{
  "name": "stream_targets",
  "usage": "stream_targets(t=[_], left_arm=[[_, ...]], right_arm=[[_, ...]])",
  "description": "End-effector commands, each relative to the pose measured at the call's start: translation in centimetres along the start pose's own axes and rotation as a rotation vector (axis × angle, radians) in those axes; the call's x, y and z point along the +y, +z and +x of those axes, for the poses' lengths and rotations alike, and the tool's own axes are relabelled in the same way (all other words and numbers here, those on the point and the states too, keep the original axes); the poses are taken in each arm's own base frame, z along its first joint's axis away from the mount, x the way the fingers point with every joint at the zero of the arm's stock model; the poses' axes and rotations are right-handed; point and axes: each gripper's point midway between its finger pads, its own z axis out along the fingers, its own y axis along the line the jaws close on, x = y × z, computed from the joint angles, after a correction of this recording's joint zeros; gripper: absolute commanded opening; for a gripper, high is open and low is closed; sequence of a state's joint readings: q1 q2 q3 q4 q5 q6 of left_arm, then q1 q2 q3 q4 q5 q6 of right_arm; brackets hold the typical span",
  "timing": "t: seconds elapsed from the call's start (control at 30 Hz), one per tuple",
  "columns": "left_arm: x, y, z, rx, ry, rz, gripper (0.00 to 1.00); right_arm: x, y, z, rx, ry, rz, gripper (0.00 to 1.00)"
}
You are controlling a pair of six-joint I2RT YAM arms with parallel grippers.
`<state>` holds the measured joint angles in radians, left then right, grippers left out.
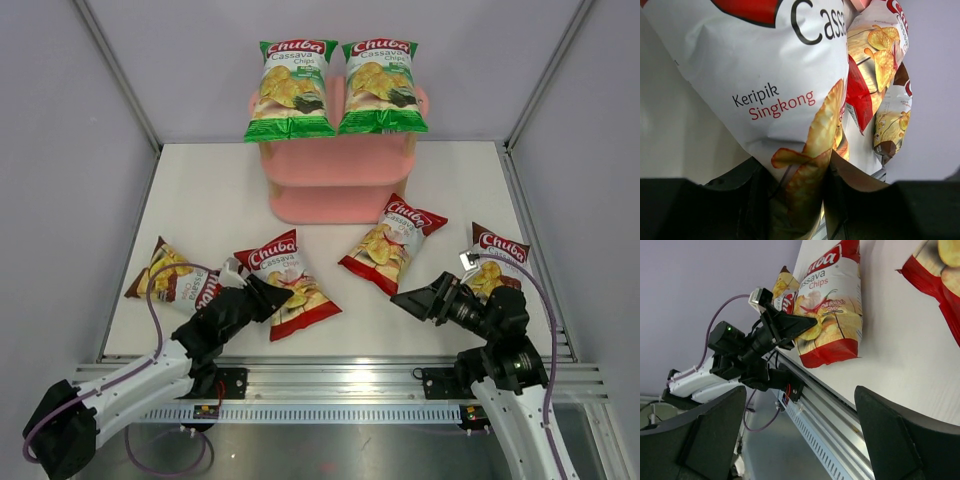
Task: Place and organize the chips bags onto the shelf
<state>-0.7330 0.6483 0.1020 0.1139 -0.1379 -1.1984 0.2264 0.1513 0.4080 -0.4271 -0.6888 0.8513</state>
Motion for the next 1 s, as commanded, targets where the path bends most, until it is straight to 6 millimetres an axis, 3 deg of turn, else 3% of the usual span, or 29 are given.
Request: stream_targets(t=[0.0, 0.13, 0.17, 0.27, 0.4, 0.43, 0.47, 0.5, 0.53, 0.57, 0.63, 0.67, 0.73, 0.77, 0.8, 0.87, 0.97], left_arm=[[-3.0, -0.1, -1.7, -0.073, -0.025, 0.072, 0.3], [-6.0, -0.6, -2.6, -0.107, -0.039, 0.154, 0.29], [-6.7, -0.7, -2.6, -0.11, -0.041, 0.167, 0.29], [-9.0, -1.2, -3.5, -0.147, -0.04, 0.219, 0.29], [-11.6, -1.7, -4.3, -0.179, -0.037, 0.277, 0.29], [-12.4, -1.9, -4.5, -0.184, -0.041, 0.299, 0.28], [-13.2, -2.1, -4.6, -0.185, -0.045, 0.315, 0.28], [-14.0, -2.3, -4.8, -0.188, -0.049, 0.331, 0.27], [-14.0, -2.2, -4.8, -0.19, -0.049, 0.329, 0.27], [-14.7, -2.5, -4.8, -0.187, -0.052, 0.347, 0.27], [-15.5, -3.0, -5.0, -0.193, -0.06, 0.37, 0.26], [-16.0, -3.4, -5.1, -0.193, -0.064, 0.384, 0.26], [-16.1, -3.7, -5.2, -0.19, -0.075, 0.38, 0.26], [-16.4, -4.1, -5.3, -0.189, -0.086, 0.387, 0.26], [-16.4, -4.2, -5.3, -0.184, -0.097, 0.38, 0.26], [-16.6, -4.7, -5.3, -0.177, -0.113, 0.395, 0.25], [-16.7, -5.1, -5.1, -0.159, -0.12, 0.404, 0.26]], right_arm=[[-0.4, 1.2, -1.1, -0.06, 0.123, -0.036, 0.96], [-3.5, 2.7, -0.8, -0.096, 0.312, -0.005, 0.95], [-2.7, 2.9, -1.5, -0.122, 0.348, -0.064, 0.94], [-3.4, 3.6, -1.1, -0.14, 0.37, -0.079, 0.93], [-2.0, 4.7, -1.2, -0.133, 0.335, -0.101, 0.94], [-1.2, 5.1, -0.3, -0.09, 0.322, -0.121, 0.94], [0.0, 5.4, -1.2, -0.123, 0.28, -0.155, 0.94], [-0.1, 6.6, 0.0, -0.077, 0.265, -0.134, 0.94], [-0.2, 7.1, -0.6, -0.097, 0.255, -0.126, 0.94], [1.9, 7.5, -0.4, -0.079, 0.226, -0.187, 0.94], [1.6, 9.4, 0.5, -0.04, 0.185, -0.157, 0.95], [3.8, 10.0, 0.4, -0.036, 0.157, -0.21, 0.96], [3.7, 11.9, 1.3, -0.019, 0.118, -0.183, 0.97], [5.4, 12.3, 1.4, -0.019, 0.099, -0.227, 0.98], [4.8, 13.3, 2.2, 0.0, 0.094, -0.204, 0.98], [6.4, 14.0, 1.8, -0.026, 0.073, -0.269, 0.99], [6.6, 15.5, 2.7, -0.011, 0.067, -0.279, 0.98]])
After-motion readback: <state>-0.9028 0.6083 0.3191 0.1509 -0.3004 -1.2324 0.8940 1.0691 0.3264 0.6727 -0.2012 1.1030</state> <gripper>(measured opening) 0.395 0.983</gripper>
